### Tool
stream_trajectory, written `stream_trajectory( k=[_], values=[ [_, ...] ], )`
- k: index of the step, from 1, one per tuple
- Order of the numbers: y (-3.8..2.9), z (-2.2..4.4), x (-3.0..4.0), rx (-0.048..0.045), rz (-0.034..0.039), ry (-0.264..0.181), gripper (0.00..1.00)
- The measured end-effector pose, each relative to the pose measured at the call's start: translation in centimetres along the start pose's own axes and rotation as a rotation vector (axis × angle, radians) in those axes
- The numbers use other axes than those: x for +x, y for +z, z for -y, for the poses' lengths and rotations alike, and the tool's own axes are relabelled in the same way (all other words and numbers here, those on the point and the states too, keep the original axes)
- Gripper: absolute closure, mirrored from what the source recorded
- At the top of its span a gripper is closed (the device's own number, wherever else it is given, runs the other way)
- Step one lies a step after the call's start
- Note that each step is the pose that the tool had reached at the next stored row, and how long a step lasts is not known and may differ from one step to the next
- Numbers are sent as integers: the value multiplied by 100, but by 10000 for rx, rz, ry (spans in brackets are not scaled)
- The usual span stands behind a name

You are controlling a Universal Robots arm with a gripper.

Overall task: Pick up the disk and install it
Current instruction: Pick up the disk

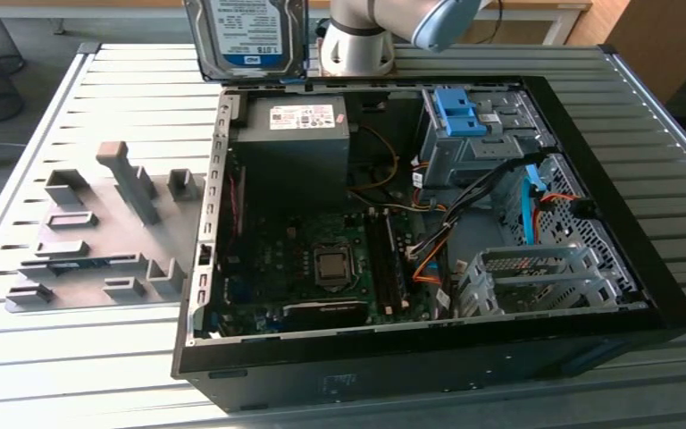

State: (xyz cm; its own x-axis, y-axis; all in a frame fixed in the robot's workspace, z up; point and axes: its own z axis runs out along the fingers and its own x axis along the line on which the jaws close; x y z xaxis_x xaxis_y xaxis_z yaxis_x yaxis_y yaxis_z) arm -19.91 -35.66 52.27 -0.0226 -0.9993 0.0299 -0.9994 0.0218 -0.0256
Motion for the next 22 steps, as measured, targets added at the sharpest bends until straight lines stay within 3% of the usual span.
stream_trajectory(
  k=[5,11,12,15,16,22],
  values=[
    [3,101,-2,0,0,0,64],
    [3,113,-3,0,5,0,64],
    [3,113,-1,0,40,0,64],
    [3,113,10,-8,362,10,64],
    [3,114,17,-9,399,10,64],
    [6,127,100,-9,404,10,64]
  ],
)
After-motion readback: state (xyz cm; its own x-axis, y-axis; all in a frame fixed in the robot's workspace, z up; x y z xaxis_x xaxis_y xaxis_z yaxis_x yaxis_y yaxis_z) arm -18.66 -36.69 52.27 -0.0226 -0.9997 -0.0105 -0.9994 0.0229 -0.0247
